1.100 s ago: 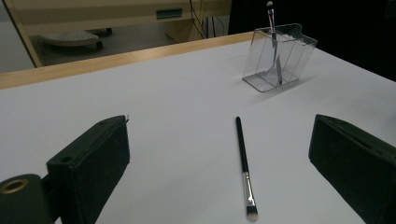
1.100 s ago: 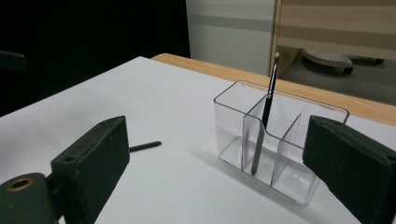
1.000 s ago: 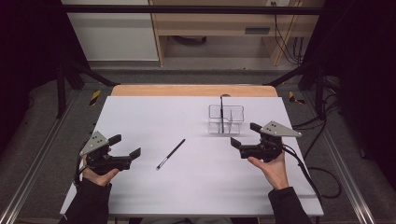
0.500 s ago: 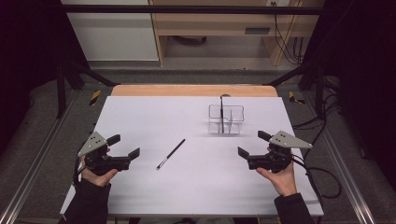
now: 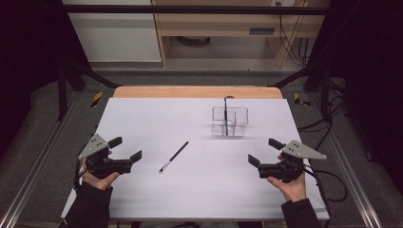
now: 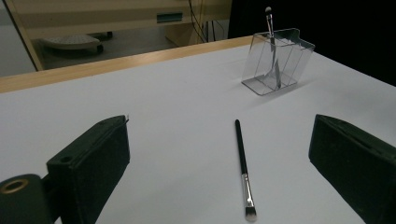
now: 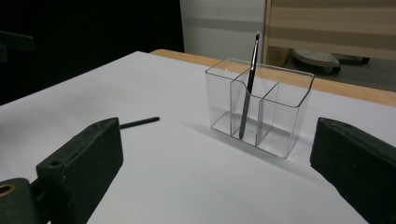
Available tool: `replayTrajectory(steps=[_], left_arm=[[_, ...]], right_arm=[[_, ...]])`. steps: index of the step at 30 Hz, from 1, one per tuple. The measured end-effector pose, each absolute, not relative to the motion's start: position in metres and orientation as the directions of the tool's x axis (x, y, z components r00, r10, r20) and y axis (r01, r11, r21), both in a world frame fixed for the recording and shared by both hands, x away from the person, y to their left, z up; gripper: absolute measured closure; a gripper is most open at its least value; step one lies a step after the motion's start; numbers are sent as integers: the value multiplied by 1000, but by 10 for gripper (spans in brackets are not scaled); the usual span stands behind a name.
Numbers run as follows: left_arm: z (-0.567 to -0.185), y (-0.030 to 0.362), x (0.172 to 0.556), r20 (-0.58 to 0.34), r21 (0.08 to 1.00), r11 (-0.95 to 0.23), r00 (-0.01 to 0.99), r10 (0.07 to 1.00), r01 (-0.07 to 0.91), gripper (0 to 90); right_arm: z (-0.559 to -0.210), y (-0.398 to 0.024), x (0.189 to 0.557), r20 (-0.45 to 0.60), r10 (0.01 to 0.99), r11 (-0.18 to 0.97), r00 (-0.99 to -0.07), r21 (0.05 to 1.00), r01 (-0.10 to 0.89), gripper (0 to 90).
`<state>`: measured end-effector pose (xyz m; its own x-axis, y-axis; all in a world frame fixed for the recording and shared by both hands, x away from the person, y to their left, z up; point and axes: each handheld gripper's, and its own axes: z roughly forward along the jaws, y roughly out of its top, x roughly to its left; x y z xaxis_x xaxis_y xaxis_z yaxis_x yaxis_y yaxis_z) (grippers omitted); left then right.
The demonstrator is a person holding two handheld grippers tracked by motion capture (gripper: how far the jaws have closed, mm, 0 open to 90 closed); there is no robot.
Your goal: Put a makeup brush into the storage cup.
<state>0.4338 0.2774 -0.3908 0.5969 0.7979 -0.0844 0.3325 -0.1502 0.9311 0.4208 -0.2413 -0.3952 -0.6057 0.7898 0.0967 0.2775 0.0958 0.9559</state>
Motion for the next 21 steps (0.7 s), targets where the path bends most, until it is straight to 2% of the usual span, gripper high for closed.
replayTrajectory(steps=[21], left_arm=[[-392,267,436,-84,927,-168,620,780,336,52]], right_arm=[[-390,-253,415,95,805,73,-586,964,256,29]])
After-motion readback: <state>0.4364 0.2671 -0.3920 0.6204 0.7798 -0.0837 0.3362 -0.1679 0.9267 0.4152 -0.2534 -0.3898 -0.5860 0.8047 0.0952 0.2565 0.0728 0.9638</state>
